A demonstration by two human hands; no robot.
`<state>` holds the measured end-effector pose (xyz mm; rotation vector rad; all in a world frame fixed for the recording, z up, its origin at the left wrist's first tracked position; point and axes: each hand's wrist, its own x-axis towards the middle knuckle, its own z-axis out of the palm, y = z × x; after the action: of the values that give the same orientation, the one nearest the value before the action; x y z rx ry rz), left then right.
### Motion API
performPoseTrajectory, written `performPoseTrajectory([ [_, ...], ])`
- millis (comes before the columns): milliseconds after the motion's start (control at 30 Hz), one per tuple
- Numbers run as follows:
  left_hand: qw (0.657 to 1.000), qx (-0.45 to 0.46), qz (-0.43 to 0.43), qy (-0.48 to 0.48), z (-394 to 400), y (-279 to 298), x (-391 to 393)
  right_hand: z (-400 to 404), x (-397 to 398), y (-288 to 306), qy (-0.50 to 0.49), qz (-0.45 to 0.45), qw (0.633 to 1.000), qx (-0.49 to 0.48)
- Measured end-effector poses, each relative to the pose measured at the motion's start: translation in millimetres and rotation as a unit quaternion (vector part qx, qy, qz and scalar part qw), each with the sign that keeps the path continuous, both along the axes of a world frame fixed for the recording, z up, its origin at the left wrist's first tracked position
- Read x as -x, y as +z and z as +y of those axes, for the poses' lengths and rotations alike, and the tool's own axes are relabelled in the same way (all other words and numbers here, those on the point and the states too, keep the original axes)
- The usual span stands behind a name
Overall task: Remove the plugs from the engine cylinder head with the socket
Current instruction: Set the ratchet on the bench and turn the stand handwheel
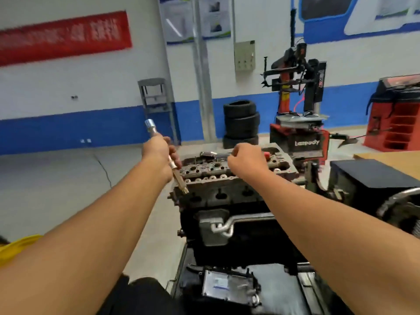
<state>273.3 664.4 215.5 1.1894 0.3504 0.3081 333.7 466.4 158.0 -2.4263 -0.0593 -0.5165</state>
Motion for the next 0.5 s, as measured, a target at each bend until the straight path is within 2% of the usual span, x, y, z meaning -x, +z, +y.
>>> performPoseTrajectory([
  [133, 1.0, 0.0, -0.027, -0.015, 45, -7, -11, 25, -37, -8, -0.003, -0.049, 0.986, 0.159],
  [200, 0.999, 0.02, -0.044, -0.025, 51, -15, -17, 29, -54, -6, 0.01, -0.031, 0.976, 0.217],
  [300, 0.997, 0.038, -0.067, -0.028, 47, -32, -26, 34, -77, -3, 0.03, 0.009, 0.964, 0.264],
  [400, 0.995, -0.053, -0.075, -0.048, 34, -52, -35, 32, -93, -1, 0.025, 0.011, 0.953, 0.303],
  [500, 0.99, -0.059, -0.075, -0.101, 17, -64, -42, 28, -102, -1, 0.032, 0.011, 0.944, 0.329],
])
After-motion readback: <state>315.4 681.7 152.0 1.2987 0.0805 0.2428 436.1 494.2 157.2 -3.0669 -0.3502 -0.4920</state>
